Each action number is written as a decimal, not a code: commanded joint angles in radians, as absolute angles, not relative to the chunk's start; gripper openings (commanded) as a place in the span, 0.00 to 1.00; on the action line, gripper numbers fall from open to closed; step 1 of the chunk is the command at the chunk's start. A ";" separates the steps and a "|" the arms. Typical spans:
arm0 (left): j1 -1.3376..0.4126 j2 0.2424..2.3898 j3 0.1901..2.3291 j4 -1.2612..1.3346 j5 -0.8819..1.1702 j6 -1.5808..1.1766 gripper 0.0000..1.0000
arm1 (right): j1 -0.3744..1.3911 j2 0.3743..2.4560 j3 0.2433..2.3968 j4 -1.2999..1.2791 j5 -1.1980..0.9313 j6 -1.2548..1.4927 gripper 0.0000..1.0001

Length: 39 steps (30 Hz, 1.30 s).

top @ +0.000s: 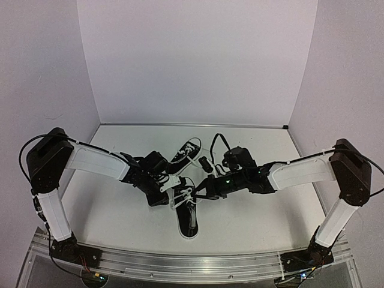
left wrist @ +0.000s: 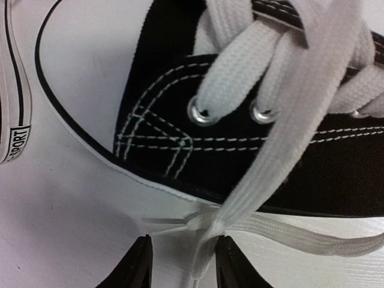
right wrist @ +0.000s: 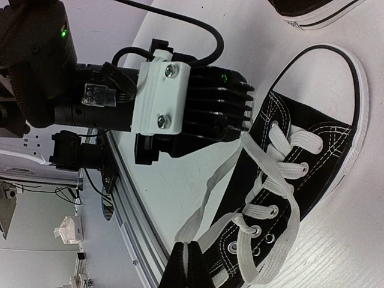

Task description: Tie the shoes

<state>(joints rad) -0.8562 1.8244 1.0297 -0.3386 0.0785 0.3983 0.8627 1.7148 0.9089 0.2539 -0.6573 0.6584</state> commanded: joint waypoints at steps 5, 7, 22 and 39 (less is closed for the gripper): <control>-0.856 1.823 1.055 -0.445 0.140 0.402 0.07 | 0.866 1.726 0.929 0.285 -0.644 0.652 0.00; -0.854 1.780 1.038 -0.428 0.121 0.372 0.01 | 0.865 1.728 0.930 0.285 -0.644 0.652 0.00; -0.839 1.447 1.023 -0.470 -0.060 0.014 0.00 | 0.865 1.733 0.935 0.285 -0.617 0.652 0.00; -1.172 1.420 0.969 -0.844 -0.185 -0.433 0.00 | 0.838 1.732 0.934 0.285 -0.572 0.658 0.00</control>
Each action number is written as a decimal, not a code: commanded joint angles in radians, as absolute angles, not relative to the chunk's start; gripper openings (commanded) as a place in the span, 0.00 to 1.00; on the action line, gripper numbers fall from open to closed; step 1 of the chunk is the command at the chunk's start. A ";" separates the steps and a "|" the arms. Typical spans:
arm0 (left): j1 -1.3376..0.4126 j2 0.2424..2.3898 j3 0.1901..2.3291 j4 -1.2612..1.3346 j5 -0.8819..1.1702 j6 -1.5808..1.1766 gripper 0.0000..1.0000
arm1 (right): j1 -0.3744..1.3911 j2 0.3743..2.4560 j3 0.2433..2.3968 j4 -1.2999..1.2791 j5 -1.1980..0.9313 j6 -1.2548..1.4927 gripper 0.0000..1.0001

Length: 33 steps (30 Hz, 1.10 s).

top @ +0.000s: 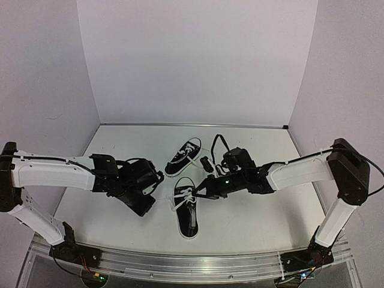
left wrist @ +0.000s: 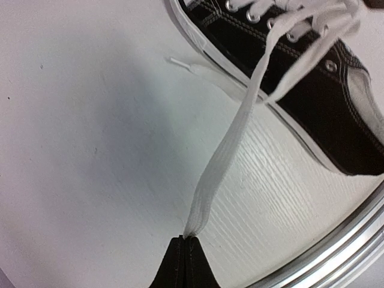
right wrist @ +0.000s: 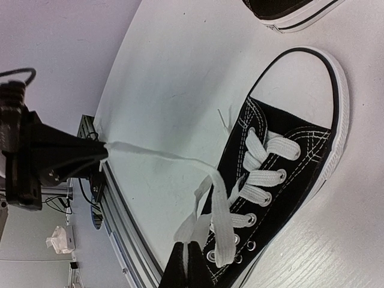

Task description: Tie the shoes

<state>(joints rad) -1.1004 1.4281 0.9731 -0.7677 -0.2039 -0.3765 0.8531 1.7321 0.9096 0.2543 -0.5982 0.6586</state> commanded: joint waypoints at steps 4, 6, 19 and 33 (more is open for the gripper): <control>-1.345 1.436 0.994 -0.779 -0.123 -0.345 0.00 | 0.829 1.743 0.946 0.285 -0.578 0.653 0.00; -1.385 1.462 1.012 -0.723 -0.073 -0.303 0.00 | 0.825 1.749 0.953 0.285 -0.583 0.648 0.00; -1.402 1.785 1.277 -0.293 0.050 0.151 0.00 | 0.811 1.767 0.972 0.284 -0.632 0.606 0.00; -1.319 1.862 1.369 -0.148 0.080 0.220 0.52 | 0.808 1.762 0.981 0.285 -0.657 0.587 0.00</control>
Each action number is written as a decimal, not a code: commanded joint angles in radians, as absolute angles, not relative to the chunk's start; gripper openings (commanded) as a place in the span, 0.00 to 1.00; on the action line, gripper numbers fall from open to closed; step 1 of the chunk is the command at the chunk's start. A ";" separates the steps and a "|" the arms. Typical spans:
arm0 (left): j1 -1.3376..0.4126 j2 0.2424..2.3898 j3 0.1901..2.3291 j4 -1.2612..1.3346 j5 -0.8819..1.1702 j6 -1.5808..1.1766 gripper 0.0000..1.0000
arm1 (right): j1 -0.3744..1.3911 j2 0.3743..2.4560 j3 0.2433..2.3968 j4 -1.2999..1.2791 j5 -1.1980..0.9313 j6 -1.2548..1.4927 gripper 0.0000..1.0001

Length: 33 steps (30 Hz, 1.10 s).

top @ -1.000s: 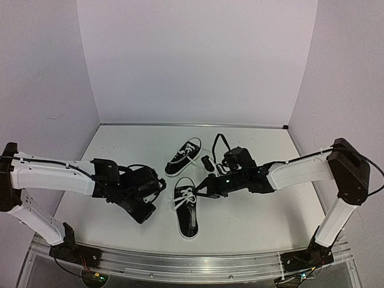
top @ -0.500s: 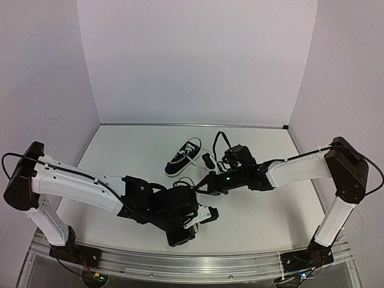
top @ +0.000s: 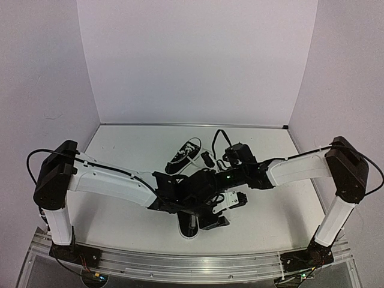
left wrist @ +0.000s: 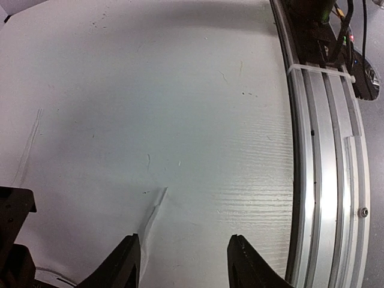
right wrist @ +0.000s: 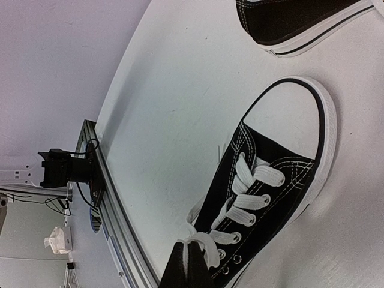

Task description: Tie the shoes

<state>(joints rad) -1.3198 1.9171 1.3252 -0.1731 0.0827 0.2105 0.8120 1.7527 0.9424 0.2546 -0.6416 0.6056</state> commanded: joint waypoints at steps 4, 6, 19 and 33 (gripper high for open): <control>-1.286 1.710 1.222 -0.094 0.060 0.129 0.53 | 0.809 1.762 0.990 0.287 -0.679 0.582 0.00; -1.258 1.604 1.111 -0.042 0.032 0.073 0.53 | 0.813 1.767 0.999 0.287 -0.693 0.582 0.00; -1.174 1.007 0.600 0.037 -0.445 -0.273 0.61 | 0.916 1.916 1.135 0.274 -0.719 0.595 0.04; -1.103 1.141 0.631 -0.006 -0.332 -0.363 0.74 | 0.951 1.816 1.232 0.053 -0.698 0.475 0.51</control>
<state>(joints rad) -1.1324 1.0990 0.5804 -0.0283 -0.4081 -0.3472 0.9644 1.9425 1.1957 0.1393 -0.7095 0.5411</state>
